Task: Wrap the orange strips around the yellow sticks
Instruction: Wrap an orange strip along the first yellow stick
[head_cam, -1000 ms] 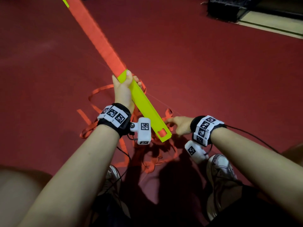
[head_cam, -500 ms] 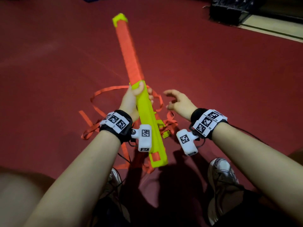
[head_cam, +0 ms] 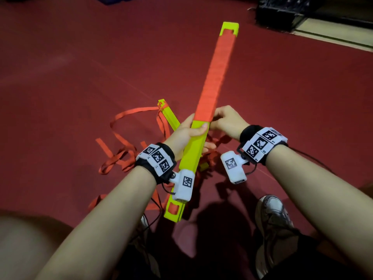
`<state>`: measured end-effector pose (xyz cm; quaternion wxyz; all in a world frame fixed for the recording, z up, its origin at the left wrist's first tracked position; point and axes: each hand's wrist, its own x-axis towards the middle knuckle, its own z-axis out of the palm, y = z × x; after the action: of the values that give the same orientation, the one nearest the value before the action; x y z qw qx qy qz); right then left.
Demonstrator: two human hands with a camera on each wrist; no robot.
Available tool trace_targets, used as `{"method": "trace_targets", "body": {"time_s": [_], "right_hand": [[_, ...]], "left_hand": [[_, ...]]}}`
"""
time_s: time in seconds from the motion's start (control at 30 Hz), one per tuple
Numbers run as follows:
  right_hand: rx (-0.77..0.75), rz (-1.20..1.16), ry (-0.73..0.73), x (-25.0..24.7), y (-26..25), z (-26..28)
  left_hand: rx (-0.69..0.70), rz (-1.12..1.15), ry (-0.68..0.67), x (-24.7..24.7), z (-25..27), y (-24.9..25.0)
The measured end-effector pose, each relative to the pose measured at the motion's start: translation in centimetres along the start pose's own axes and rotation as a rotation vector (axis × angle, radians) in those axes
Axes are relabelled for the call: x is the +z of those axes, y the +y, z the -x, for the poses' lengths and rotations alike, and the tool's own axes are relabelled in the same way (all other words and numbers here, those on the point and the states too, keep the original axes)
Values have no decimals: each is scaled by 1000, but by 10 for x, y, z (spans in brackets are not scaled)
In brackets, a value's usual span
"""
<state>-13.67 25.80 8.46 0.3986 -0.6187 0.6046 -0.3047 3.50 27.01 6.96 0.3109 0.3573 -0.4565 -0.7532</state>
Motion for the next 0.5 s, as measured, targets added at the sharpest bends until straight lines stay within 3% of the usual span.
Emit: {"method": "trace_targets", "body": {"time_s": [0.2,0.37,0.5], "right_hand": [[-50,35,-17,-10,-8,8],[52,-130,-56,-3,-8,8],[9,101,-8,0,-11,7]], "left_hand": [[38,-58,66,-11,1,3],[109,-65,169,-9,-3,2],[159,-154,324,-3,-11,-4]]}}
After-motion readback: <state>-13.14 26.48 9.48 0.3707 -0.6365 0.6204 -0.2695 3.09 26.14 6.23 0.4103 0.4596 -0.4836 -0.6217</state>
